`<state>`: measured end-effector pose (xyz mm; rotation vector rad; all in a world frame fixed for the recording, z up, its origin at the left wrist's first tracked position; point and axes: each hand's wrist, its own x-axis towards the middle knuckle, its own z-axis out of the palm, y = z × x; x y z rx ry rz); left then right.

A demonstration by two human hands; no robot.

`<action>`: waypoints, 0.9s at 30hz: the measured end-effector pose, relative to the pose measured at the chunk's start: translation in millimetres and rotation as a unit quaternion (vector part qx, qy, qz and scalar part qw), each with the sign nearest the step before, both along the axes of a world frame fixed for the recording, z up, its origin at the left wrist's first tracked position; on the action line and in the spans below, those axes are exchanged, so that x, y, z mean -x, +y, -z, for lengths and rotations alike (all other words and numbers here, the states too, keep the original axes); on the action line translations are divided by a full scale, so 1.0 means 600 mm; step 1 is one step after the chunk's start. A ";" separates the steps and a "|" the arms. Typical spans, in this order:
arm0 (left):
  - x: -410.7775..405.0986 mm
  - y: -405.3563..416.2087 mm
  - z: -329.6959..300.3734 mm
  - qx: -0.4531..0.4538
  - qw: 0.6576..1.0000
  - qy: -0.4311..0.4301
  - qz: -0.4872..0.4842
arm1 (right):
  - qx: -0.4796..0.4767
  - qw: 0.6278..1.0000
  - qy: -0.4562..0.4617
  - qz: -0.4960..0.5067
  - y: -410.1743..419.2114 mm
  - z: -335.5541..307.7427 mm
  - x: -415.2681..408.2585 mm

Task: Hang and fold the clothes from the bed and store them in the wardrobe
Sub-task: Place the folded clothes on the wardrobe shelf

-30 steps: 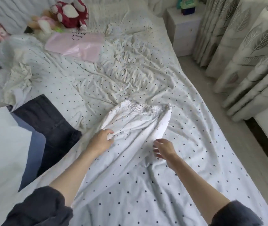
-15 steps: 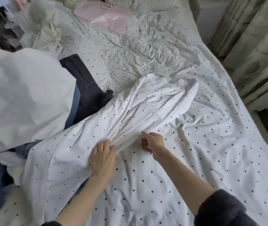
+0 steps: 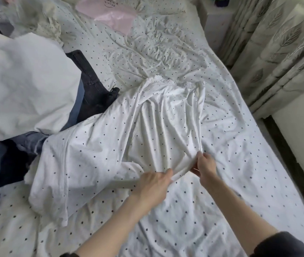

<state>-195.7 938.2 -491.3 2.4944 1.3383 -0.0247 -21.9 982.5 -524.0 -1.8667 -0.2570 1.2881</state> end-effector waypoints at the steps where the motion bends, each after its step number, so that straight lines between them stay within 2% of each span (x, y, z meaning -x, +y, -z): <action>1: -0.023 -0.008 -0.002 0.007 1.000 -0.023 0.002 | -0.002 1.000 -0.024 -0.002 0.000 -0.005 -0.028; 3: -0.058 -0.028 0.006 0.023 0.999 -0.047 0.000 | -0.002 0.998 -0.067 -0.009 -0.001 -0.012 -0.080; 5: -0.091 -0.060 0.019 0.050 0.998 -0.025 0.004 | 0.010 0.997 -0.080 -0.020 -0.022 -0.016 -0.125; 9: -0.105 -0.119 0.064 0.128 0.991 0.029 -0.027 | 0.008 0.993 0.052 -0.102 -0.090 0.009 -0.125; 12: -0.103 -0.158 0.081 0.212 0.976 -0.006 -0.039 | 0.040 0.973 0.109 -0.201 -0.144 0.039 -0.097; 14: -0.097 -0.177 0.089 0.230 0.969 -0.041 -0.077 | 0.066 0.959 0.133 -0.240 -0.168 0.055 -0.081; 16: -0.078 -0.190 0.086 0.198 0.974 -0.051 -0.097 | 0.090 0.952 0.149 -0.252 -0.180 0.062 -0.064; 19: -0.029 -0.190 0.092 -0.002 0.998 0.024 -0.065 | 0.106 0.959 0.176 -0.195 -0.187 0.067 -0.042; 20: -0.013 -0.185 0.092 -0.016 0.994 0.052 -0.090 | 0.106 0.963 0.186 -0.164 -0.186 0.067 -0.040; 23: 0.031 -0.168 0.101 0.091 0.961 0.192 -0.176 | 0.100 0.963 0.233 -0.089 -0.195 0.070 -0.048; 24: 0.038 -0.162 0.110 0.099 0.955 0.214 -0.181 | 0.098 0.962 0.243 -0.078 -0.199 0.071 -0.054; 27: 0.021 -0.160 0.124 0.045 0.964 0.190 -0.182 | 0.086 0.967 0.233 -0.053 -0.206 0.069 -0.069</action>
